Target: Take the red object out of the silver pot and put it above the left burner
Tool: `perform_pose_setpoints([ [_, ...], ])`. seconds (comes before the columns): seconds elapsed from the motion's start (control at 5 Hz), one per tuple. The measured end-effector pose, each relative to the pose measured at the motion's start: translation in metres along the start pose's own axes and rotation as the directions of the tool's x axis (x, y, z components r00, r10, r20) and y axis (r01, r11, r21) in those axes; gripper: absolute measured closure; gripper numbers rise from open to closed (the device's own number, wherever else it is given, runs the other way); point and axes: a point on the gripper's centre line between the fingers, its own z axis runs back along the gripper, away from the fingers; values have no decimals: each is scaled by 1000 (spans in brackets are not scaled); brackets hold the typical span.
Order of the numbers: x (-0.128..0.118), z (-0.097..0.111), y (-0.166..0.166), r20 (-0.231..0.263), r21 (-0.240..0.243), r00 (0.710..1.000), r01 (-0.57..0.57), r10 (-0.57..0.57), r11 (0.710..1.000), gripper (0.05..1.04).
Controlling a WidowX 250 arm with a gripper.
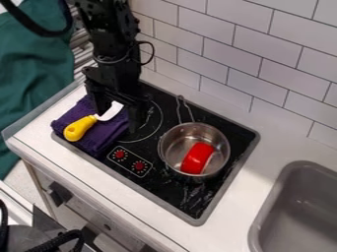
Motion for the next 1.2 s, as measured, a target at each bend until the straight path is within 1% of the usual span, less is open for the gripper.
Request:
perform_pose_setpoints([
  [0.2, -4, -7, -4, -26, -11, 1000, -10, 10, 1000, 75],
  [0.4, 4, -13, -42, -21, -38, 1000, -4, 3, 999, 75],
  [0.6, 13, -15, -64, -15, -30, 1000, 3, -4, 1000, 75],
  [0.8, 24, -14, -85, -3, -15, 999, 46, -46, 999, 75],
  [1.2, 33, -41, -90, -31, -11, 998, 56, -57, 998, 75],
])
